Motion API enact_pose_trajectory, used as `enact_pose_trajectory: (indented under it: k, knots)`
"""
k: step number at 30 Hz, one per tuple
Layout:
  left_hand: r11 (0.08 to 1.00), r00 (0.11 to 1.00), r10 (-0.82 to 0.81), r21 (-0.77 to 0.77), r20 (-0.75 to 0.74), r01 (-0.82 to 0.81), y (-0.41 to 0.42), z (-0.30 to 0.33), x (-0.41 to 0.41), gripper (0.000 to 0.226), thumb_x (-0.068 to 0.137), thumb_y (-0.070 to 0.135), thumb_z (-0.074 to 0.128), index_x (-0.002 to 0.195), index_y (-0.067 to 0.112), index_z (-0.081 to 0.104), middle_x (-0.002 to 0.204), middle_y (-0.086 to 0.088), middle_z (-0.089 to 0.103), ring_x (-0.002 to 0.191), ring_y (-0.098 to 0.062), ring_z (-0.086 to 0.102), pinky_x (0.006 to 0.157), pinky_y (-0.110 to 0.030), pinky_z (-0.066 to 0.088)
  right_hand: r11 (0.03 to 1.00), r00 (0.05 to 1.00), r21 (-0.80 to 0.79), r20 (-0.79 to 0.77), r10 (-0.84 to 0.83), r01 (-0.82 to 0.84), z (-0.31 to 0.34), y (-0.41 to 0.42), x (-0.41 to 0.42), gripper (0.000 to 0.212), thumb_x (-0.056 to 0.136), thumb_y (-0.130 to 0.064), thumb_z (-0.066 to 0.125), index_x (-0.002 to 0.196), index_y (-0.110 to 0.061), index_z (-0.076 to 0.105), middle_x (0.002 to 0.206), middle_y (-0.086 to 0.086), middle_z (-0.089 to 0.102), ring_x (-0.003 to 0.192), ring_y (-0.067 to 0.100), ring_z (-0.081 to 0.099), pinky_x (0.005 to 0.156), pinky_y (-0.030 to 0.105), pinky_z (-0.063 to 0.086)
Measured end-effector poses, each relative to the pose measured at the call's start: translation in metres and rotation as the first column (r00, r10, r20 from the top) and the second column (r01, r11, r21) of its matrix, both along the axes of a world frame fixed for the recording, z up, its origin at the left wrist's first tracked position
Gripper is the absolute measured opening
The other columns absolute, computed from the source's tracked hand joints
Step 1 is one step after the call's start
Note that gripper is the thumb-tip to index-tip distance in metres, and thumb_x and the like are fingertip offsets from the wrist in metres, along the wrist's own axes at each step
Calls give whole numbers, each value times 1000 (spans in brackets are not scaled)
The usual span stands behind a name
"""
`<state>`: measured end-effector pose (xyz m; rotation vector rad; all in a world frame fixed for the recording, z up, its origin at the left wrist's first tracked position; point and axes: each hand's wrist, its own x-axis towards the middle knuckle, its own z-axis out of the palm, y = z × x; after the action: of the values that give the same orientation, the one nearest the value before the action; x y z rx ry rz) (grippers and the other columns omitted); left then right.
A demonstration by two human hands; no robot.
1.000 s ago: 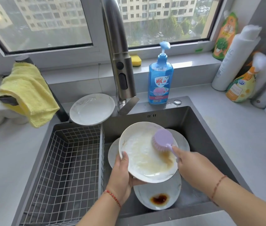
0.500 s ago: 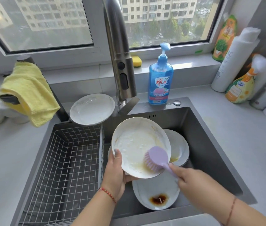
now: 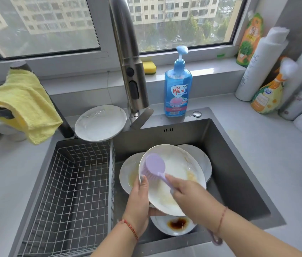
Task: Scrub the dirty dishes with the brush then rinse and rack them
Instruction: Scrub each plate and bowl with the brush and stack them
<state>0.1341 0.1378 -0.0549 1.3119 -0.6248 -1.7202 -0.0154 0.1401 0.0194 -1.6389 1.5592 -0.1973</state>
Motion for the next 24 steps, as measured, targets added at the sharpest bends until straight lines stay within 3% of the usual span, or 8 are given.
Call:
enact_pose_trajectory:
  k: [4,8,11,15,17,21,23,24]
  knots:
    - [999,998,40,0,-44,-40,0,3,-1,57,85,60,44,135,34,49,125,-5,67,108,-33,68,73,-66,55,983,955,-181,-288,-77,25,-14,-27,-26,57,100,-18,30,147,-48,19,61,-3,44,49,12,38,43,25,28]
    - [990,991,133,-45,-5,-133,-6,9,4,38,96,50,41,131,37,51,123,-1,68,108,-32,67,69,-68,55,991,866,-126,-499,-30,-39,-16,-5,-42,66,97,-13,34,151,-41,7,61,-5,38,50,11,35,46,27,30]
    - [986,986,162,-53,38,-160,-9,10,6,30,102,44,39,129,38,52,122,1,67,109,-31,66,66,-63,57,997,952,80,-306,31,-7,-6,17,-38,57,96,-16,31,143,-48,28,68,-7,44,52,9,40,49,24,43]
    - [984,982,172,-65,74,-167,-9,11,7,27,102,44,40,125,38,53,119,-2,69,103,-31,69,66,-64,57,964,999,265,3,-35,33,11,39,-22,55,94,-20,36,137,-55,38,66,-15,43,54,10,47,42,25,49]
    - [984,982,171,-68,78,-165,-8,14,6,28,102,44,39,126,38,53,119,-1,69,103,-30,69,66,-64,56,967,1000,254,-6,-19,19,11,38,-24,55,94,-21,36,137,-55,37,67,-15,44,55,9,48,41,25,49]
    - [984,983,170,-55,71,-167,-6,15,4,32,103,45,38,131,38,51,124,0,66,110,-32,65,68,-66,56,997,972,70,-234,-6,23,-4,25,-50,54,98,-22,30,134,-63,29,80,-3,61,56,11,48,48,24,42]
    - [989,987,149,-32,53,-147,-4,15,4,32,102,47,38,130,39,52,125,-1,66,111,-33,64,68,-67,55,995,975,-42,-203,-93,87,-10,16,-62,44,100,-26,33,120,-65,36,73,-3,59,52,9,43,48,21,35]
    - [990,990,139,-15,33,-139,-3,16,3,34,102,48,38,130,38,52,125,-3,66,110,-34,65,69,-66,55,983,972,-85,-158,-174,162,-14,11,-67,34,98,-27,37,109,-58,47,67,-3,55,50,9,41,47,21,34]
